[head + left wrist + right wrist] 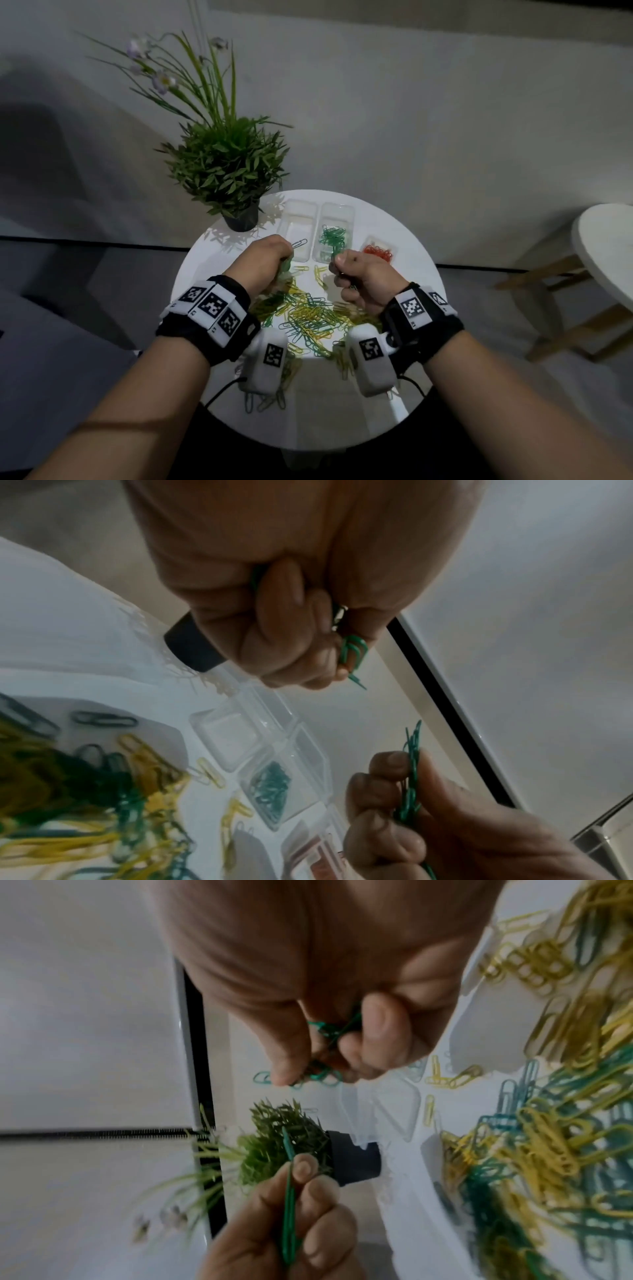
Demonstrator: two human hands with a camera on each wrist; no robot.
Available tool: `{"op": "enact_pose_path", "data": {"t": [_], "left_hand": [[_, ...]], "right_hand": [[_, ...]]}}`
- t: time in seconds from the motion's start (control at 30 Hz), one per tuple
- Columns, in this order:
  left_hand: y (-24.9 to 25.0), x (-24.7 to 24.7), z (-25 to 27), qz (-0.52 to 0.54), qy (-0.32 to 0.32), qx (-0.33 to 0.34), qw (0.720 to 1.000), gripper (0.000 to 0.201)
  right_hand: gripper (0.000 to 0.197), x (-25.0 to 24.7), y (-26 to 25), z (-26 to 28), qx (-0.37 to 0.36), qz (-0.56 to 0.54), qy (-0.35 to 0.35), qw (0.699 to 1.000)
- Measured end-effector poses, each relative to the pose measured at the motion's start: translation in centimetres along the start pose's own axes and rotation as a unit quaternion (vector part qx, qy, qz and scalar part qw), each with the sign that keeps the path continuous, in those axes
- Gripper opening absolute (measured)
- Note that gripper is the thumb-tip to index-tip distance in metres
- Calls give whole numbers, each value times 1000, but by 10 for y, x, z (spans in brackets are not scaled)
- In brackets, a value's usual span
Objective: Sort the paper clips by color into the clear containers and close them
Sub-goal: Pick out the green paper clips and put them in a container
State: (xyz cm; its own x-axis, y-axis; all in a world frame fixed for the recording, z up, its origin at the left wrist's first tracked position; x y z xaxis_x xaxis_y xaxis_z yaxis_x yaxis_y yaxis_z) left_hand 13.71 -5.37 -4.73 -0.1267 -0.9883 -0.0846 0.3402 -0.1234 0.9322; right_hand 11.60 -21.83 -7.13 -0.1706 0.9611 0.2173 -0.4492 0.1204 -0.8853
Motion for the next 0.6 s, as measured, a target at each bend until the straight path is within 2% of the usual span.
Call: {"op": "enact_pose_path", "data": {"t": [0.13,0.3,0.4,0.47,0.6], "left_hand": [[7,16,-21,26,-15,-13,999,28],[24,33,-58,-101,15,39,994,21],[23,44,-78,-53,26,15,998,22],[18,49,-90,-9,24,-11,1000,21],[10,53,-101,3,2,-36,999,11]], "right_hand": [[22,-11,-7,-9,9,-41,11,999],[25,-45,-25,-28,34,78,132,988],[21,-57,-43,-44,43,95,188,977],[19,-58,-51,-55,52,110,195,973],[12,-63,-57,-73,75,190,219,954]]}}
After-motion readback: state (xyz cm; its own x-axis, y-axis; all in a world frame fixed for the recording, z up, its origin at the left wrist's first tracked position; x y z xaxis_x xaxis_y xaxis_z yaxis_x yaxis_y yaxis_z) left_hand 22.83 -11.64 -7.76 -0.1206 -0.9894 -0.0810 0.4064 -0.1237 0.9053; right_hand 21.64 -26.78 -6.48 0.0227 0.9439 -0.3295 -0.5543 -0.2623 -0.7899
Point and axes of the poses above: each hand's wrist, its own z-axis away from the middle knuckle, its own x-axis out of the palm, y = z × x, the point moved 6 cm from there along -z, towards the middle knuckle, and after that the axes turned 9 degrees about z, right-handed, at the moved point
